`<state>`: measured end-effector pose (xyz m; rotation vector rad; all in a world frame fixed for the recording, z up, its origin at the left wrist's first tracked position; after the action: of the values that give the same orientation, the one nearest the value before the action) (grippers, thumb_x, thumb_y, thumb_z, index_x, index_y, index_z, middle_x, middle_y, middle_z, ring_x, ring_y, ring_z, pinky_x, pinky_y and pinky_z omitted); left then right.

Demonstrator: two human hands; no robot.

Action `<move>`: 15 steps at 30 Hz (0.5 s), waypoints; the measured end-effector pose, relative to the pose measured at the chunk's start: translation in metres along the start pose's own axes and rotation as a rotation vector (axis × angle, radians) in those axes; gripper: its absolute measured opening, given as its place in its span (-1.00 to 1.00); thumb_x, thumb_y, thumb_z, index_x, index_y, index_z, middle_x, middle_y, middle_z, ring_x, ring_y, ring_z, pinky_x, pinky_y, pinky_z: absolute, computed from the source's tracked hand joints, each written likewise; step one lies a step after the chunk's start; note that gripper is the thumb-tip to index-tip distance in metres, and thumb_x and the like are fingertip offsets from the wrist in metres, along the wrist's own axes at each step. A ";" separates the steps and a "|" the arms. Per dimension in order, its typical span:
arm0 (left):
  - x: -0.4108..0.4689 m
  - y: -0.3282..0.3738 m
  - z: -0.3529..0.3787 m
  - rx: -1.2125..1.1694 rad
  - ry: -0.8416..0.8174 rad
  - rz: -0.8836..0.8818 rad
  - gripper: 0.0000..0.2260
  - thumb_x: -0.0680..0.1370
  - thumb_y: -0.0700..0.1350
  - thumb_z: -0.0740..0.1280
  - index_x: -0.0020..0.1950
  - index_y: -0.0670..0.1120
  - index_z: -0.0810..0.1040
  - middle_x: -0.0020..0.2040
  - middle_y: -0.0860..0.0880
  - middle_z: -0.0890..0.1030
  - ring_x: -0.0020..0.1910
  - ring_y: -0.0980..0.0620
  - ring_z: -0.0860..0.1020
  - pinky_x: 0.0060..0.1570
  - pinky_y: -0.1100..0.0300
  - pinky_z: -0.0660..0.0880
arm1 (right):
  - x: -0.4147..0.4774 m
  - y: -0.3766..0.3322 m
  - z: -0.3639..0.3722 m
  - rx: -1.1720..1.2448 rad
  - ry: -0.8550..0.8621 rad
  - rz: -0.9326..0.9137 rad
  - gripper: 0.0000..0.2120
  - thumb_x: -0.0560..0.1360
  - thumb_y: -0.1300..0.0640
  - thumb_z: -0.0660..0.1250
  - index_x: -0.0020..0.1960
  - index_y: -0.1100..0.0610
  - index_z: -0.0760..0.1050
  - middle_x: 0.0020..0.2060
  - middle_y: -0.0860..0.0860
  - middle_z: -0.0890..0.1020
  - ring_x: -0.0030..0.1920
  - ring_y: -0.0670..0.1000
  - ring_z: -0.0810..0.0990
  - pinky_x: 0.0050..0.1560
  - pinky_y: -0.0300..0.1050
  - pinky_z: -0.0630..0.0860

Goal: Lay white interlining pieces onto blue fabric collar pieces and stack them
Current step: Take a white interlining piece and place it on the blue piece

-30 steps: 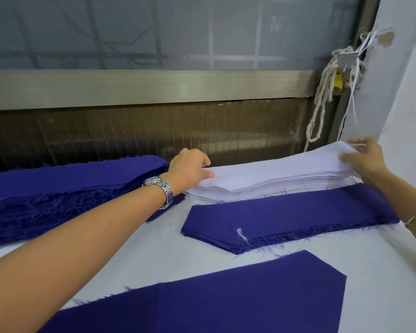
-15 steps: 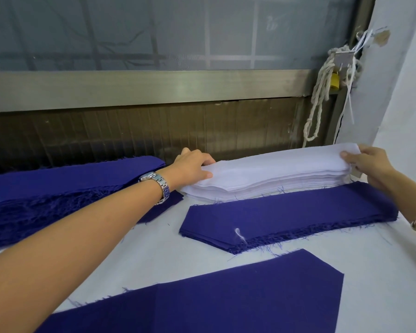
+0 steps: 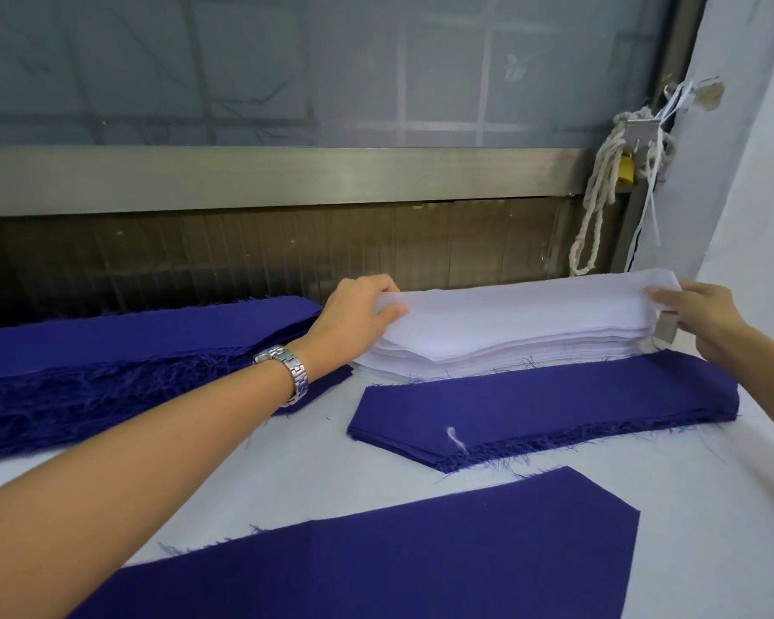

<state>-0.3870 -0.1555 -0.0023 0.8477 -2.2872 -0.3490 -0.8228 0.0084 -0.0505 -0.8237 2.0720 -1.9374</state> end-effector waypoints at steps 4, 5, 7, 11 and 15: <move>-0.008 0.003 -0.024 -0.128 0.008 -0.030 -0.86 0.61 -0.03 0.36 -0.03 -0.09 0.60 -0.17 -0.05 0.65 -0.25 0.03 0.59 -0.26 0.21 0.48 | -0.007 -0.017 -0.001 -0.028 -0.016 -0.032 -0.70 0.55 0.23 0.41 0.24 0.32 0.56 -0.14 0.08 0.61 -0.27 -0.07 0.57 -0.18 -0.21 0.43; -0.012 0.001 -0.030 -0.165 0.003 -0.047 -0.87 0.61 -0.03 0.36 -0.05 -0.07 0.60 -0.18 -0.02 0.66 -0.23 0.07 0.61 -0.22 0.22 0.50 | -0.009 -0.021 -0.001 -0.051 -0.026 -0.048 -0.68 0.55 0.21 0.41 0.25 0.33 0.56 -0.09 0.12 0.60 -0.23 -0.01 0.55 -0.15 -0.18 0.43; -0.022 -0.005 -0.043 -0.248 -0.007 -0.087 -0.87 0.61 -0.04 0.36 -0.10 -0.05 0.60 -0.30 0.07 0.65 -0.33 0.18 0.59 -0.26 0.30 0.45 | -0.014 -0.028 0.000 -0.106 -0.062 -0.067 -0.67 0.53 0.20 0.43 0.25 0.33 0.57 -0.03 0.16 0.58 -0.20 0.04 0.50 -0.15 -0.15 0.43; -0.053 -0.026 -0.073 -0.303 -0.017 -0.162 -0.81 0.61 0.01 0.35 -0.06 -0.08 0.64 -0.44 0.05 0.61 -0.42 0.21 0.53 -0.31 0.34 0.39 | -0.033 -0.037 0.008 -0.169 -0.193 -0.039 -0.75 0.49 0.23 0.48 0.13 0.30 0.62 -0.21 0.16 0.57 -0.26 0.01 0.49 -0.44 -0.37 0.50; -0.095 -0.045 -0.101 -0.250 -0.026 -0.202 -0.82 0.62 0.02 0.33 -0.09 -0.03 0.64 -0.47 0.05 0.58 -0.44 0.25 0.52 -0.29 0.32 0.37 | -0.065 -0.044 0.025 -0.246 -0.403 -0.001 -0.78 0.46 0.20 0.51 0.07 0.28 0.67 -0.19 0.18 0.58 -0.25 0.04 0.49 -0.44 -0.35 0.50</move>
<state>-0.2434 -0.1287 0.0055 0.9490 -2.1278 -0.7238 -0.7449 0.0202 -0.0266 -1.1543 2.0716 -1.3856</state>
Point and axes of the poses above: each hand's wrist, its own x-axis towards the middle knuckle, its own z-axis out of the palm, y = z × x, the point moved 8 cm from there along x, towards the middle knuckle
